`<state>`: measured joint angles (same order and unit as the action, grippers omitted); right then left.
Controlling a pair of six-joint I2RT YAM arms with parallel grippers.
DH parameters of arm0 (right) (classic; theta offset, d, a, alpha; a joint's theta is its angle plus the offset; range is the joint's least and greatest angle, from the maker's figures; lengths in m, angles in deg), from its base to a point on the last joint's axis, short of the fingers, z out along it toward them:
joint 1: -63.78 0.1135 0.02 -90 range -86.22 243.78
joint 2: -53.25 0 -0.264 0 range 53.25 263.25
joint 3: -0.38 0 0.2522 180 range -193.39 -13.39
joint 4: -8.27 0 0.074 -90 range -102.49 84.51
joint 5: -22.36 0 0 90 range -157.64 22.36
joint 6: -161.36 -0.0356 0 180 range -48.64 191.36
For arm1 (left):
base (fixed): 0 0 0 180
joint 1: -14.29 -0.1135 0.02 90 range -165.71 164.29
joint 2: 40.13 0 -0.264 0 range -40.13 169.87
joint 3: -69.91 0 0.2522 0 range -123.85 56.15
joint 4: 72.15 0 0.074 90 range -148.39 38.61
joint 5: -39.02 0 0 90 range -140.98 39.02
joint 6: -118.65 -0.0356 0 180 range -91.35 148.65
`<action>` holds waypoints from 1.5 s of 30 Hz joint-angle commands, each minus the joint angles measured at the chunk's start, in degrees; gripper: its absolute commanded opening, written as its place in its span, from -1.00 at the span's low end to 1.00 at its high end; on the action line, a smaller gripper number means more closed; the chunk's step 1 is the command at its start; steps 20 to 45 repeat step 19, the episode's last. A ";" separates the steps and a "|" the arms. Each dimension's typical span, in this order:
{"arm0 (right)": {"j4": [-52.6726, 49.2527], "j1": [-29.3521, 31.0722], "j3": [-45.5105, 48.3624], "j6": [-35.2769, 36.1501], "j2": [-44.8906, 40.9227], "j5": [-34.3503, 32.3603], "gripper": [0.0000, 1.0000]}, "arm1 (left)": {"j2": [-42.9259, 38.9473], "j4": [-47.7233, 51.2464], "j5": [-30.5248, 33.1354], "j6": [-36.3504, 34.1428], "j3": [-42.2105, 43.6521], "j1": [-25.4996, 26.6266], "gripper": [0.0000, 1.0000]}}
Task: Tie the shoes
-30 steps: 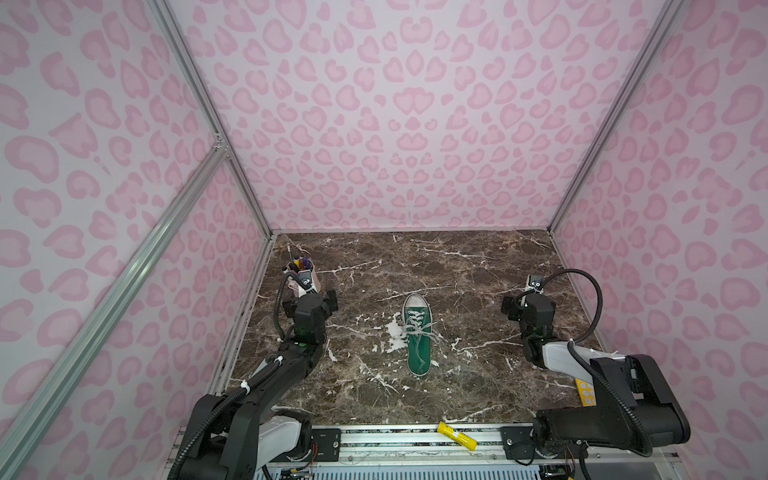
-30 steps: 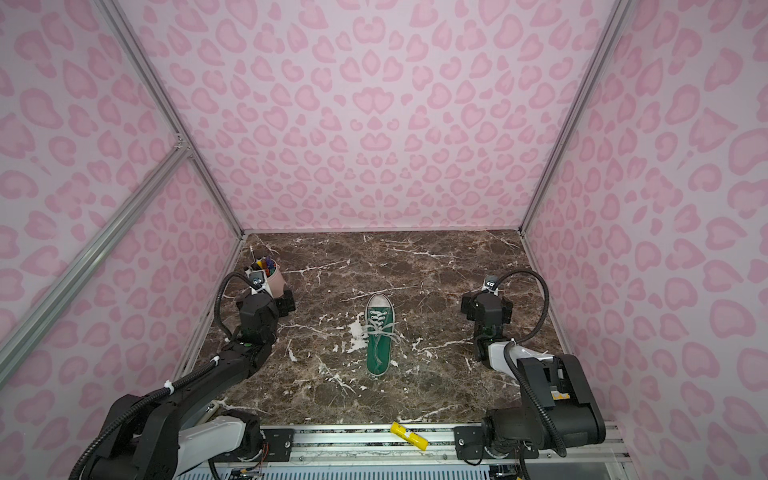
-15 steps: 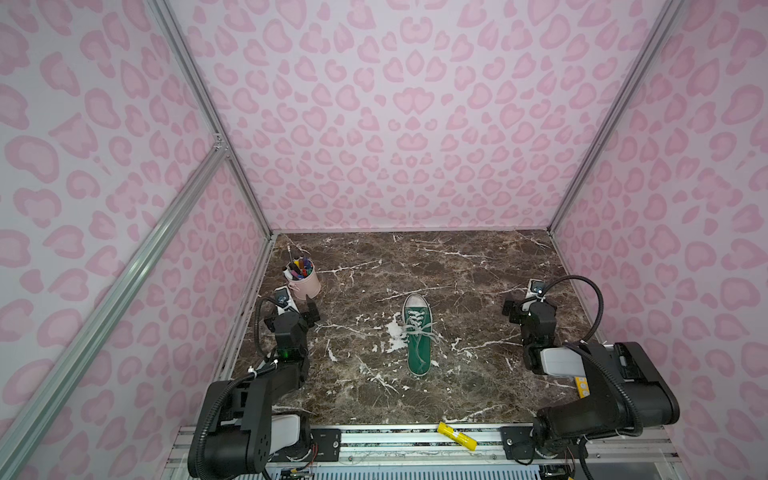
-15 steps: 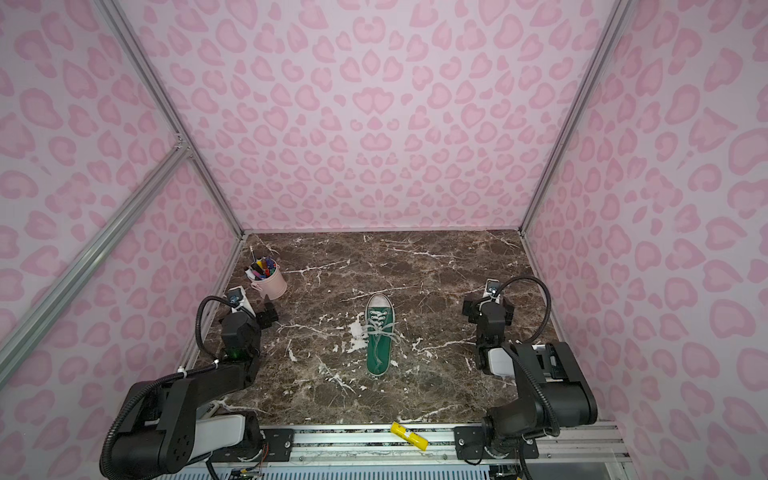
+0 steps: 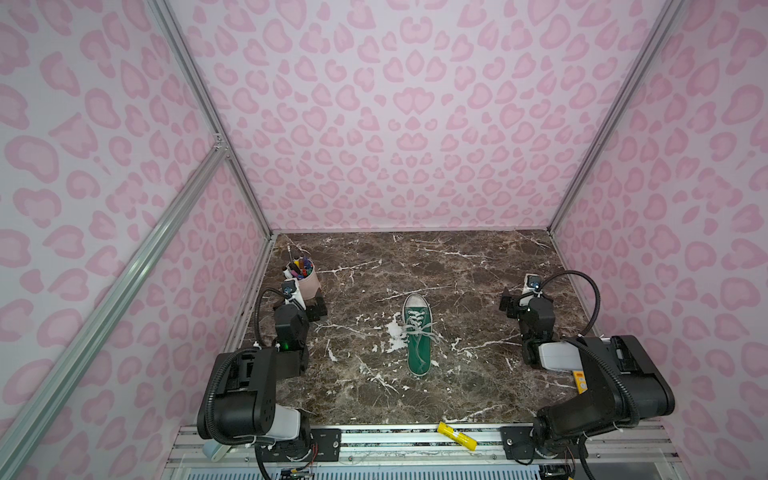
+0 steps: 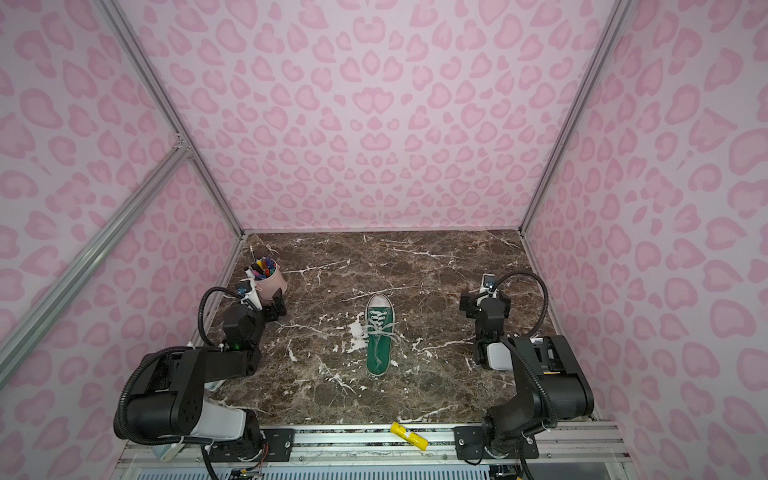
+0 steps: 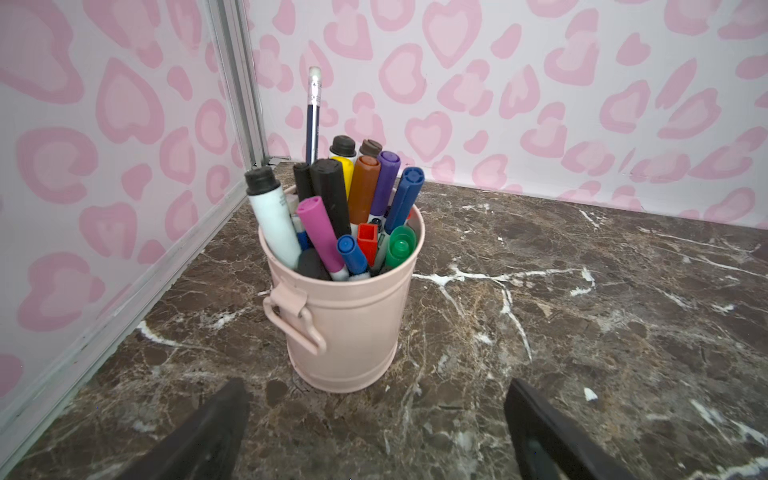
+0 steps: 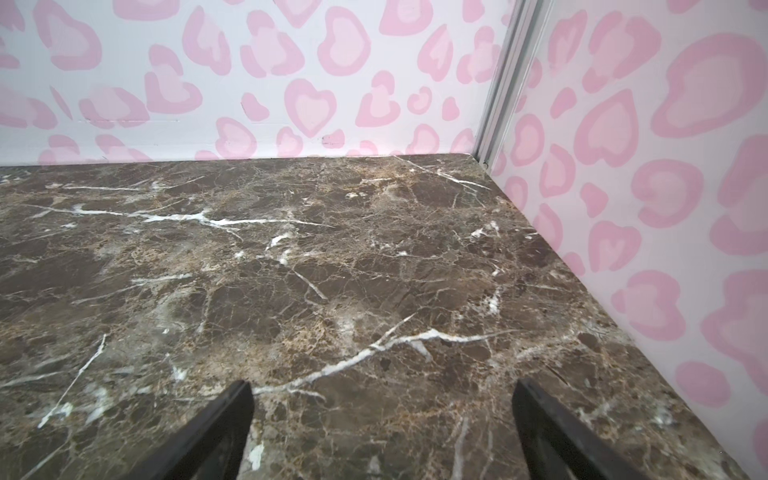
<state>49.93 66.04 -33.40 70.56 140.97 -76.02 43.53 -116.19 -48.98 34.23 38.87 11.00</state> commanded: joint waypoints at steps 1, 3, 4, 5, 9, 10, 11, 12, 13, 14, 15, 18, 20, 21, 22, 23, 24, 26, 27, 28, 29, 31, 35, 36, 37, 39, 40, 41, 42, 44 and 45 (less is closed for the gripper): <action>-1.52 -0.05 -0.31 0.53 0.31 1.00 0.98 | 0.03 1.35 1.28 -0.60 -0.87 0.40 0.96; -1.82 -0.07 -0.41 0.45 0.32 1.16 0.98 | 0.06 1.80 2.37 -1.02 -1.19 1.12 0.96; -1.83 -0.24 -0.38 0.37 0.31 1.30 0.98 | 0.33 2.82 3.13 -1.71 -1.92 1.84 0.95; -1.89 -0.31 -0.50 0.29 0.34 1.39 0.98 | 0.45 3.31 4.40 -2.26 -2.08 2.52 0.96; -1.94 -0.33 -0.47 0.27 0.34 1.53 0.98 | 0.36 3.14 4.77 -2.51 -2.03 2.90 0.96; -1.91 -0.38 -0.47 0.27 0.33 1.48 0.98 | 0.36 3.26 4.81 -2.51 -2.14 2.93 0.95; -1.89 -0.35 -0.50 0.26 0.27 1.53 0.98 | 0.32 3.15 4.77 -2.51 -2.06 2.94 0.95; -1.90 -0.33 -0.49 0.27 0.32 1.55 0.98 | 0.41 3.28 4.77 -2.51 -2.17 2.94 0.96; -1.94 -0.33 -0.51 0.27 0.30 1.54 0.97 | 0.69 3.59 4.77 -2.51 -2.42 2.93 0.96; -1.92 -0.35 -0.54 0.25 0.34 1.56 0.97 | 0.61 3.65 4.59 -2.51 -2.44 2.88 0.96; -2.03 -0.33 -0.52 0.27 0.32 1.54 0.98 | 0.78 3.66 4.59 -2.49 -2.51 2.93 0.96; -1.94 -0.40 -0.48 0.27 0.33 1.59 0.98 | 0.63 3.78 4.40 -2.42 -2.54 2.73 0.96; -1.90 -0.36 -0.47 0.26 0.31 1.55 0.98 | 0.48 3.63 4.33 -2.42 -2.28 2.75 0.96; -1.90 -0.36 -0.47 0.26 0.31 1.55 0.98 | 0.48 3.63 4.33 -2.42 -2.28 2.75 0.96; -1.90 -0.36 -0.47 0.26 0.31 1.55 0.98 | 0.48 3.63 4.33 -2.42 -2.28 2.75 0.96; -1.90 -0.36 -0.47 0.26 0.31 1.55 0.98 | 0.48 3.63 4.33 -2.42 -2.28 2.75 0.96; -1.90 -0.36 -0.47 0.26 0.31 1.55 0.98 | 0.48 3.63 4.33 -2.42 -2.28 2.75 0.96; -1.90 -0.36 -0.47 0.26 0.31 1.55 0.98 | 0.48 3.63 4.33 -2.42 -2.28 2.75 0.96; -1.90 -0.36 -0.47 0.26 0.31 1.55 0.98 | 0.48 3.63 4.33 -2.42 -2.28 2.75 0.96; -1.90 -0.36 -0.47 0.26 0.31 1.55 0.98 | 0.48 3.63 4.33 -2.42 -2.28 2.75 0.96; -1.90 -0.36 -0.47 0.26 0.31 1.55 0.98 | 0.48 3.63 4.33 -2.42 -2.28 2.75 0.96; -1.90 -0.36 -0.47 0.26 0.31 1.55 0.98 | 0.48 3.63 4.33 -2.42 -2.28 2.75 0.96; -1.90 -0.36 -0.47 0.26 0.31 1.55 0.98 | 0.48 3.63 4.33 -2.42 -2.28 2.75 0.96; -1.90 -0.36 -0.47 0.26 0.31 1.55 0.98 | 0.48 3.63 4.33 -2.42 -2.28 2.75 0.96; -1.90 -0.36 -0.47 0.26 0.31 1.55 0.98 | 0.48 3.63 4.33 -2.42 -2.28 2.75 0.96; -1.90 -0.36 -0.47 0.26 0.31 1.55 0.98 | 0.48 3.63 4.33 -2.42 -2.28 2.75 0.96; -1.90 -0.36 -0.47 0.26 0.31 1.55 0.98 | 0.48 3.63 4.33 -2.42 -2.28 2.75 0.96; -1.90 -0.36 -0.47 0.26 0.31 1.55 0.98 | 0.48 3.63 4.33 -2.42 -2.28 2.75 0.96; -1.90 -0.36 -0.47 0.26 0.31 1.55 0.98 | 0.48 3.63 4.33 -2.42 -2.28 2.75 0.96; -1.90 -0.36 -0.47 0.26 0.31 1.55 0.98 | 0.48 3.63 4.33 -2.42 -2.28 2.75 0.96; -1.90 -0.36 -0.47 0.26 0.31 1.55 0.98 | 0.48 3.63 4.33 -2.42 -2.28 2.75 0.96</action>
